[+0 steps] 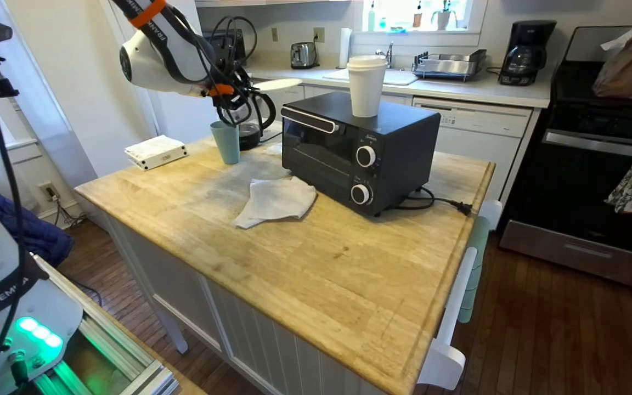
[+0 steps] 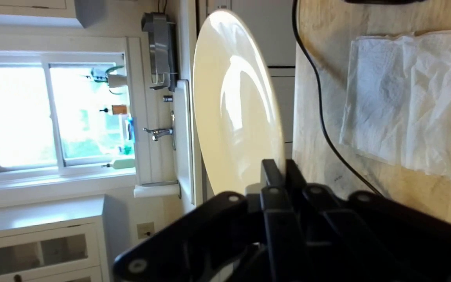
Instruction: Pick up the white saucer plate and put it on top of the oven
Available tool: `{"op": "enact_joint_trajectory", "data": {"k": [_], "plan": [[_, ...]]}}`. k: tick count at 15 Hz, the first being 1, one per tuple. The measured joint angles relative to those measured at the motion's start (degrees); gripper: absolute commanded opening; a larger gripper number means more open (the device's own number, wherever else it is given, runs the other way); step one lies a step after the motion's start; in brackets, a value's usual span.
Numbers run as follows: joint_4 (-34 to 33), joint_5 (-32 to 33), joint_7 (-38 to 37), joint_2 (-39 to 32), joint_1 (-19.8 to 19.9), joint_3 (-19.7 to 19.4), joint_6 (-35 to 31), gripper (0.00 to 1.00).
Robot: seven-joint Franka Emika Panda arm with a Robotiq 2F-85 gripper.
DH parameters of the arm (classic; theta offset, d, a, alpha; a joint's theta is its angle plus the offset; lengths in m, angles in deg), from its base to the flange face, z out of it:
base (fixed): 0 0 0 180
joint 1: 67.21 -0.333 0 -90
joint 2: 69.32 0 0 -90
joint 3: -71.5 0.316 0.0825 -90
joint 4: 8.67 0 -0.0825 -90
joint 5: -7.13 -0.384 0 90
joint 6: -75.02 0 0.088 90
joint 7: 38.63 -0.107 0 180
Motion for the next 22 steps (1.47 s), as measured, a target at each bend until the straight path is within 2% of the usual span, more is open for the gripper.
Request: {"op": "enact_joint_trajectory", "data": {"k": [8,22], "plan": [[4.1,-0.7,-5.9,6.0,-0.7,-6.7,2.4,0.02],[10.9,-2.8,-5.7,13.6,-0.8,-15.3,-1.1,0.02]]}}
